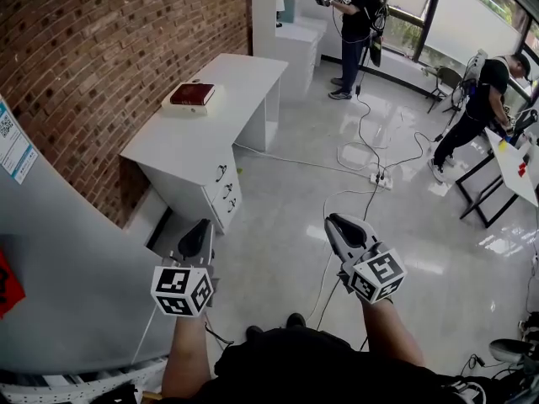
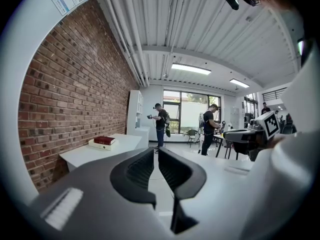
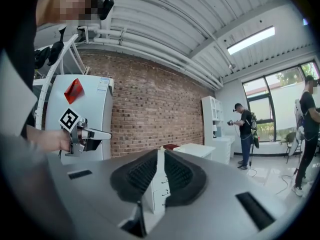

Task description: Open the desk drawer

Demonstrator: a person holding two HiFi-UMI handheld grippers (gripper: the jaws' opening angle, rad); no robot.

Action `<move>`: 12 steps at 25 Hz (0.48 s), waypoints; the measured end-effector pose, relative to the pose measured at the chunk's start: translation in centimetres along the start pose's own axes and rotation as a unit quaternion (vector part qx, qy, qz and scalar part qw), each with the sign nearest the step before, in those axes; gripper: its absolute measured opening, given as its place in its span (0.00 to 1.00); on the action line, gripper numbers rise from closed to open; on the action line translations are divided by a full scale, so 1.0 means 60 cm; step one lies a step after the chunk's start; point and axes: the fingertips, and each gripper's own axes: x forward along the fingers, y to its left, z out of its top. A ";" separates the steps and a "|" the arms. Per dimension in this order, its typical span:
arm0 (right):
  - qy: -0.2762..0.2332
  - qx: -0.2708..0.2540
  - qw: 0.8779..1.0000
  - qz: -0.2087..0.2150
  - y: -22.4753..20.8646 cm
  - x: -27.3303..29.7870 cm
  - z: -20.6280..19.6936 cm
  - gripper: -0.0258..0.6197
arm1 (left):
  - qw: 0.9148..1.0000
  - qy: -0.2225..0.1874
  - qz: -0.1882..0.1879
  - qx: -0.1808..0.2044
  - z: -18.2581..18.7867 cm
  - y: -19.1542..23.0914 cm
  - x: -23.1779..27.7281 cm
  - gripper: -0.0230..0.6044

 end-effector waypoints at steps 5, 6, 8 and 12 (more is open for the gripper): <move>0.002 0.001 1.000 -0.003 -0.001 -0.002 -0.001 0.06 | 1.000 0.002 -0.002 0.000 -0.002 -0.001 -0.002 0.20; 0.002 0.001 1.000 -0.004 -0.001 -0.003 -0.001 0.07 | 1.000 0.003 -0.002 0.000 -0.003 0.000 -0.003 0.21; 0.003 0.002 1.000 -0.004 -0.001 -0.002 -0.001 0.14 | 1.000 0.004 -0.001 0.000 -0.005 0.002 -0.005 0.23; 0.008 0.005 1.000 -0.002 0.003 -0.001 -0.001 0.27 | 1.000 0.006 0.001 -0.004 -0.006 0.006 -0.006 0.30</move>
